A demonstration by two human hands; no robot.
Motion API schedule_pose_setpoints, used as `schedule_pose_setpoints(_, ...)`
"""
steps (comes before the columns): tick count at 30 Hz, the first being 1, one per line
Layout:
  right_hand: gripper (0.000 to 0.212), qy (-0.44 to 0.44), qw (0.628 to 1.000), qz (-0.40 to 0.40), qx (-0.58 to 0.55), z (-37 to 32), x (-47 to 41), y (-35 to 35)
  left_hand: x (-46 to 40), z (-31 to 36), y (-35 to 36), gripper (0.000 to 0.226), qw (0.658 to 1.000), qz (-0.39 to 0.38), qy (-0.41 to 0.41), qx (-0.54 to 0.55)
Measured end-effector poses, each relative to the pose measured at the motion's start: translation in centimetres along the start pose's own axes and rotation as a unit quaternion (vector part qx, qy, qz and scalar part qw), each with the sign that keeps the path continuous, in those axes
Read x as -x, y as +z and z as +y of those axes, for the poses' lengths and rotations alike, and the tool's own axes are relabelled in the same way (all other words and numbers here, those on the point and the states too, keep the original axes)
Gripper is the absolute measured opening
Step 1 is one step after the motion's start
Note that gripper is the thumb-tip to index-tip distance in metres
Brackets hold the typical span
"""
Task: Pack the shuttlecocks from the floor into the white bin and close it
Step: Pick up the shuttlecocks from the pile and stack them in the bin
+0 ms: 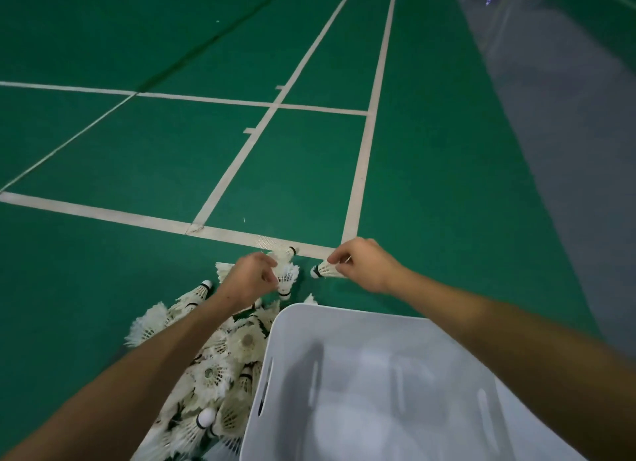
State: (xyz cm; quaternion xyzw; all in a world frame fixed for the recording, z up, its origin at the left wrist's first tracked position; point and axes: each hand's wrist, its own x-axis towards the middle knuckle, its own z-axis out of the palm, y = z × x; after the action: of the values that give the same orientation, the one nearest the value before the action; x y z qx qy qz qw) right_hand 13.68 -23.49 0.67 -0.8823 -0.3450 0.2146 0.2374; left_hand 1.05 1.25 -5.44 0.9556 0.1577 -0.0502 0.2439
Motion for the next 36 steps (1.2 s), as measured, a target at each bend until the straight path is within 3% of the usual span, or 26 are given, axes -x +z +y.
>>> schedule_pose_setpoints(7, 0.017, -0.068, 0.991, 0.107, -0.029, -4.0, 11.7, -5.4, 4.9, 2.2, -4.2, 0.003, 0.988, 0.128, 0.059, 0.065)
schedule_pose_setpoints(10, 0.012, -0.063, 0.991, 0.09, -0.076, -5.6, 17.5, -5.0, 7.6, 4.1, -5.7, 0.004, 0.977, 0.161, 0.112, 0.082)
schedule_pose_setpoints(14, 0.015, 0.021, 0.986, 0.055, -0.159, -4.8, 20.8, -0.6, 11.4, 7.4, -6.9, 0.004, 0.966, 0.176, 0.16, 0.097)
schedule_pose_setpoints(19, 0.024, 0.138, 0.962, 0.073, -0.223, -1.9, 18.0, 7.6, 15.5, 9.6, -6.6, 0.004, 0.964, 0.162, 0.18, 0.111)
schedule_pose_setpoints(24, 0.02, 0.169, 0.96, 0.047, -0.218, -1.0, 12.6, 12.5, 17.1, 9.5, -5.5, 0.009, 0.974, 0.144, 0.121, 0.125)
schedule_pose_setpoints(36, 0.028, 0.218, 0.922, 0.048, -0.317, 2.3, 8.5, 16.8, 15.0, 9.3, -2.7, 0.005, 0.976, 0.12, 0.135, 0.12)
